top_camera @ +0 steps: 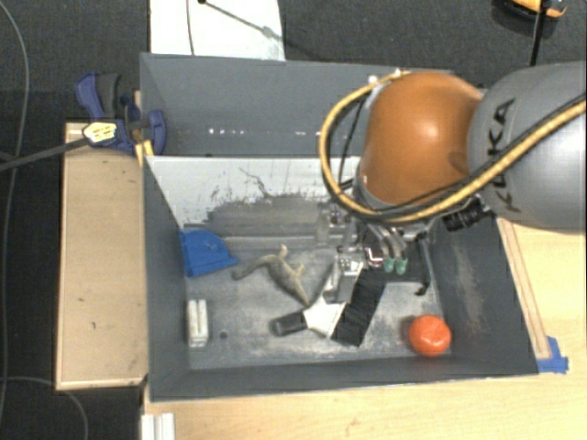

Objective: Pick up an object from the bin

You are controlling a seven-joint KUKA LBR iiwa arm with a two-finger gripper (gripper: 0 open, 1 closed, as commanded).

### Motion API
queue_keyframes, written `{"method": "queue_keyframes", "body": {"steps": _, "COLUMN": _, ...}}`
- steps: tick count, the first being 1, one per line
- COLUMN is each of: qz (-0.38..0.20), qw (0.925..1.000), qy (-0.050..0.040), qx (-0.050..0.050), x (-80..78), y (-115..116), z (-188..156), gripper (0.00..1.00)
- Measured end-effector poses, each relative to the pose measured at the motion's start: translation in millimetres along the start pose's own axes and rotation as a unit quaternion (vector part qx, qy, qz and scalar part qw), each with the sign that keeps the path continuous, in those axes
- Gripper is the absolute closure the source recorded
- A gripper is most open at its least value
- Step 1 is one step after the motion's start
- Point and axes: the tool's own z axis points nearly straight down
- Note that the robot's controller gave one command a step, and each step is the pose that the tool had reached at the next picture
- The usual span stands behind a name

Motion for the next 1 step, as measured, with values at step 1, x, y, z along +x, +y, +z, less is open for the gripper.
{"method": "queue_keyframes", "body": {"steps": 1, "qz": 0.001, "qw": 1.0, "qy": -0.0039, "qx": -0.001, "x": -1.1, "y": -0.6, "z": -4.5, "gripper": 0.0}}
